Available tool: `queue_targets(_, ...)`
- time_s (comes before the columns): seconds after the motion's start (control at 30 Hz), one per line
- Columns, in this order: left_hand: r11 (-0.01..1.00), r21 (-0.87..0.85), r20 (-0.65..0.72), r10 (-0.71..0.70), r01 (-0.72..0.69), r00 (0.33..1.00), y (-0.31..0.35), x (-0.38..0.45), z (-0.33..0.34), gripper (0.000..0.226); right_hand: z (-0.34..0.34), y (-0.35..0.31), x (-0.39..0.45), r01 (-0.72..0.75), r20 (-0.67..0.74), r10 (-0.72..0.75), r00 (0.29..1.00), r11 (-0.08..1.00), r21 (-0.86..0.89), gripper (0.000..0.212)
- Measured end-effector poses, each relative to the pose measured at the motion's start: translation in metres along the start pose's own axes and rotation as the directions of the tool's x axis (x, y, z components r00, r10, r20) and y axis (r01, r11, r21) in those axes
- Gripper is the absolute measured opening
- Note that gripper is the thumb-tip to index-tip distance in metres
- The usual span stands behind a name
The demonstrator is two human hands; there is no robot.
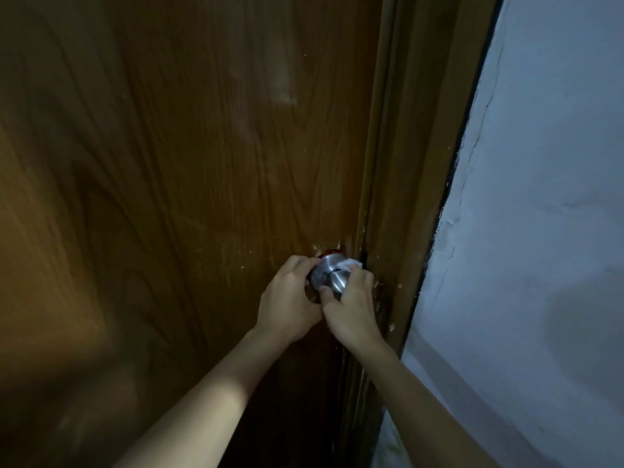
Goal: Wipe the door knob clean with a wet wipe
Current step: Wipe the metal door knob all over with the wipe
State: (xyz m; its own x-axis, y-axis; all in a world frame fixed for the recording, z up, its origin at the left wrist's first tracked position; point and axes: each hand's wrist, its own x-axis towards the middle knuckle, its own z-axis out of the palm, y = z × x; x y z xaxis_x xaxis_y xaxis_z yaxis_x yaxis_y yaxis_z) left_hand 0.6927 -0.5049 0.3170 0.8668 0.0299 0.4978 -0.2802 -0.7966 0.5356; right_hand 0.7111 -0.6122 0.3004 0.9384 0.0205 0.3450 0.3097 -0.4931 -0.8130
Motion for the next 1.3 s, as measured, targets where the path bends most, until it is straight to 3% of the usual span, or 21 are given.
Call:
queue_targets(0.1,0.999,0.033,0.019,0.021,-0.022,1.0,-0.002,-0.001,-0.001,0.061,0.005,0.003,-0.005,0.128,-0.009,-0.129,0.992,0.986,-0.109,0.051)
queue_targets(0.2,0.998,0.051,0.042,0.039,-0.041,0.998,-0.003,-0.002,0.0,0.065,0.005,0.008,-0.007,0.178,0.015,-0.178,0.984,0.981,-0.076,0.06)
queue_targets(0.3,0.999,0.022,0.056,0.027,-0.028,0.998,-0.003,-0.002,-0.003,0.069,0.005,0.005,-0.007,0.022,0.015,-0.024,1.0,0.993,0.115,0.067)
queue_targets(0.47,0.998,0.005,0.084,0.055,-0.056,0.995,-0.003,0.001,-0.007,0.074,-0.003,0.001,-0.003,-0.145,0.022,0.145,0.989,0.941,0.306,0.05)
queue_targets(0.53,0.998,0.005,0.08,0.064,-0.065,0.995,-0.004,0.001,-0.007,0.077,-0.007,-0.001,0.0,-0.182,0.068,0.17,0.983,0.927,0.326,0.037)
queue_targets(0.63,0.998,0.016,0.074,0.065,-0.066,0.995,-0.003,0.0,-0.007,0.079,-0.012,0.002,0.006,-0.203,0.107,0.18,0.978,0.939,0.276,0.035)
queue_targets(0.8,0.997,0.014,0.067,0.076,-0.077,0.995,-0.001,0.0,-0.007,0.076,-0.008,0.006,0.002,-0.402,0.239,0.323,0.916,0.748,0.529,0.039)
queue_targets(0.87,0.996,0.024,0.064,0.081,-0.083,0.995,-0.001,0.001,-0.007,0.072,-0.006,0.003,0.0,-0.304,0.139,0.27,0.953,0.871,0.386,0.042)
queue_targets(0.93,0.996,0.028,0.064,0.078,-0.08,0.995,-0.001,0.003,-0.006,0.068,-0.006,0.001,-0.001,-0.092,0.009,0.092,0.996,0.986,0.142,0.042)
queue_targets(1.03,0.996,0.038,0.062,0.081,-0.083,0.995,-0.001,0.003,-0.005,0.064,-0.003,-0.001,-0.006,0.214,-0.021,-0.219,0.976,0.968,-0.135,0.039)
queue_targets(1.1,0.994,0.038,0.066,0.095,-0.098,0.993,-0.001,0.003,-0.005,0.063,0.002,0.006,-0.008,0.31,0.009,-0.316,0.949,0.922,-0.231,0.044)
queue_targets(1.17,0.994,0.048,0.071,0.099,-0.103,0.992,-0.001,0.003,-0.006,0.063,0.003,0.005,-0.007,0.285,0.004,-0.289,0.957,0.943,-0.169,0.048)
queue_targets(1.3,0.995,0.057,0.092,0.081,-0.087,0.992,-0.002,0.003,-0.007,0.067,0.003,-0.002,-0.004,0.098,-0.018,-0.097,0.995,0.994,0.039,0.054)
